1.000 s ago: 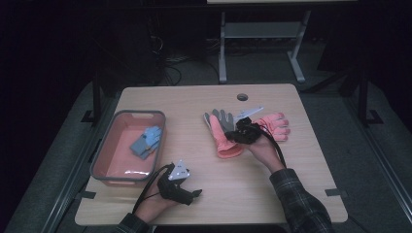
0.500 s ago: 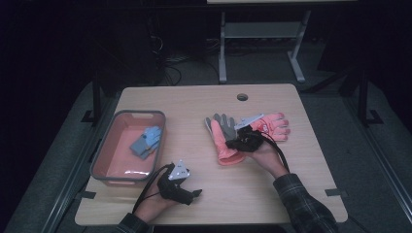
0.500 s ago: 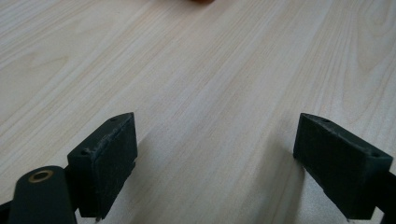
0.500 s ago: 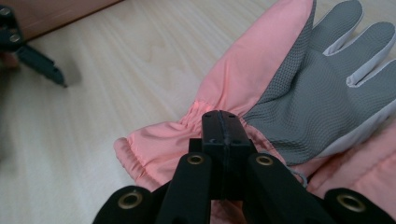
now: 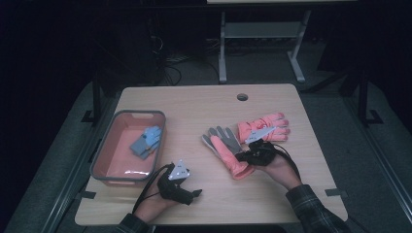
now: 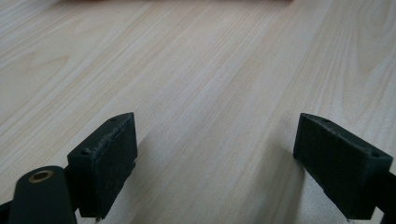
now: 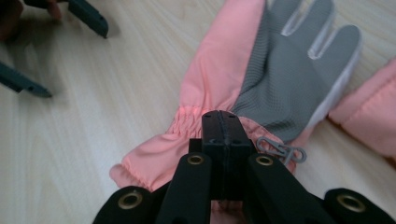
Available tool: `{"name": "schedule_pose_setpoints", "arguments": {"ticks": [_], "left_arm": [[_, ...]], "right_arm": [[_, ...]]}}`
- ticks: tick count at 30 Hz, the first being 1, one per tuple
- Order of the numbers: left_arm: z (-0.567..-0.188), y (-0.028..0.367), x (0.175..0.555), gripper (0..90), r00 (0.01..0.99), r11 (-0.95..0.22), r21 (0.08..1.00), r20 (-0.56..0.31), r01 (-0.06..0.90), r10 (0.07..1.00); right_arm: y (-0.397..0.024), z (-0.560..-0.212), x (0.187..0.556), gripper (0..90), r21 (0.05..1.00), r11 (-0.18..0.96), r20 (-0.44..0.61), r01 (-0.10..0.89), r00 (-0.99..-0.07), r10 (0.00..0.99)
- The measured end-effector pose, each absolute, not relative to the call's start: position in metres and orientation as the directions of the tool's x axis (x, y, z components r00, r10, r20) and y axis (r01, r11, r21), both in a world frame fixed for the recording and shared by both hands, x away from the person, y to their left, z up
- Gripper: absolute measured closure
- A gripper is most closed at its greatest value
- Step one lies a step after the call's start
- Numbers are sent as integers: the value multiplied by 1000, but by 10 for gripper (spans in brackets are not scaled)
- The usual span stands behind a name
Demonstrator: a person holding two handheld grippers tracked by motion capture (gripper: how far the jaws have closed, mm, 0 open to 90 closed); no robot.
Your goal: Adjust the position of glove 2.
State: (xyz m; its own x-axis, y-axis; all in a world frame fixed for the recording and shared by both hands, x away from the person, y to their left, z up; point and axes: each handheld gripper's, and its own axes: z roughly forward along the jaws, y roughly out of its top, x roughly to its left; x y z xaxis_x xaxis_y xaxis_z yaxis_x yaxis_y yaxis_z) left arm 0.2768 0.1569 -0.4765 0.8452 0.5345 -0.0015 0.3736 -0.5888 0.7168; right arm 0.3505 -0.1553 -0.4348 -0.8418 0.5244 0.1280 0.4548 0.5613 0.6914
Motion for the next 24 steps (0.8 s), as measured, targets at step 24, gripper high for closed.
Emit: {"name": "schedule_pose_setpoints", "arguments": {"ticks": [24], "left_arm": [[-477, 157, 277, 127, 845, -586, 720, -2, 372, 534]], "right_arm": [[-203, -435, 281, 900, 678, 555, 176, 481, -840, 513]]}}
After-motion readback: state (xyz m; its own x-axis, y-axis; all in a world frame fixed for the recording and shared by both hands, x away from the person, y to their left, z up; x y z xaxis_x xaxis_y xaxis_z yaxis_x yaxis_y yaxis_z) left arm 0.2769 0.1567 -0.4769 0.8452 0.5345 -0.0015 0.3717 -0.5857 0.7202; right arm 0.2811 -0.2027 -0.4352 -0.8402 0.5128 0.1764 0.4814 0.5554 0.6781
